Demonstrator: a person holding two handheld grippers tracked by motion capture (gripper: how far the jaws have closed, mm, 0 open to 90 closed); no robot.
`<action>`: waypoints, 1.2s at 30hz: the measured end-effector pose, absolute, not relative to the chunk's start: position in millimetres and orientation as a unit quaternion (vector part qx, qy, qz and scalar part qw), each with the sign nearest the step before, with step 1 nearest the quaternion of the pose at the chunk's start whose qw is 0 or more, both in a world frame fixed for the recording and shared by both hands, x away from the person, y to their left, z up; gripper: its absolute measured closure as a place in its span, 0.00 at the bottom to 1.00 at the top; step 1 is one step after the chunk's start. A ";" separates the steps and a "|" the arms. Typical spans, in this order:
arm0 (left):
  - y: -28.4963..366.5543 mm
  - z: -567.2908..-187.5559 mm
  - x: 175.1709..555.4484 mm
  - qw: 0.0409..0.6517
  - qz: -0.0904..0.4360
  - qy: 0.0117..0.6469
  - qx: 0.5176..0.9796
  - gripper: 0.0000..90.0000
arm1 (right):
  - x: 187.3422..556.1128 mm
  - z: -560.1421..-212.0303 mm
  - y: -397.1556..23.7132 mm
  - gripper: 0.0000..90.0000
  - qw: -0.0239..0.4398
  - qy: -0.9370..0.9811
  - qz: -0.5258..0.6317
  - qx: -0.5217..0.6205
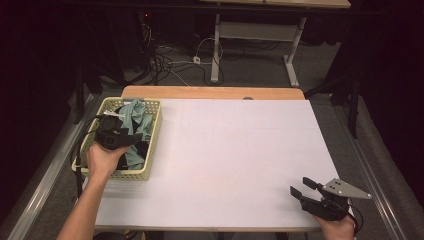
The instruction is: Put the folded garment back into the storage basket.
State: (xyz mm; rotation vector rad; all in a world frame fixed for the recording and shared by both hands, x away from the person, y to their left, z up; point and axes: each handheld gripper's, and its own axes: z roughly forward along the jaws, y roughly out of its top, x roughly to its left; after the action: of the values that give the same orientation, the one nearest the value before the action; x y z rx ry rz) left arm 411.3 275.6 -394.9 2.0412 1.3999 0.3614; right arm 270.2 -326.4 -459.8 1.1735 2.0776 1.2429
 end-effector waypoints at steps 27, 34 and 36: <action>283.3 -379.3 361.8 0.395 0.170 0.503 0.750 0.40 | 266.0 -457.0 -331.3 0.44 0.228 0.750 0.455 0.423; 279.3 -375.5 350.9 0.408 0.173 0.491 0.750 0.40 | 264.3 -456.2 -332.2 0.44 0.228 0.748 0.457 0.423; 278.9 -375.5 349.6 0.410 0.173 0.489 0.750 0.40 | 264.2 -456.2 -332.1 0.44 0.228 0.749 0.457 0.423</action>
State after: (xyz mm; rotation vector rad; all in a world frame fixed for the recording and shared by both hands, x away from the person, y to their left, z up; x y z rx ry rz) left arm 349.6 278.9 -375.5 1.8883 1.2324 0.4362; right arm 264.2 -332.1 -456.2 1.1645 2.0615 1.2575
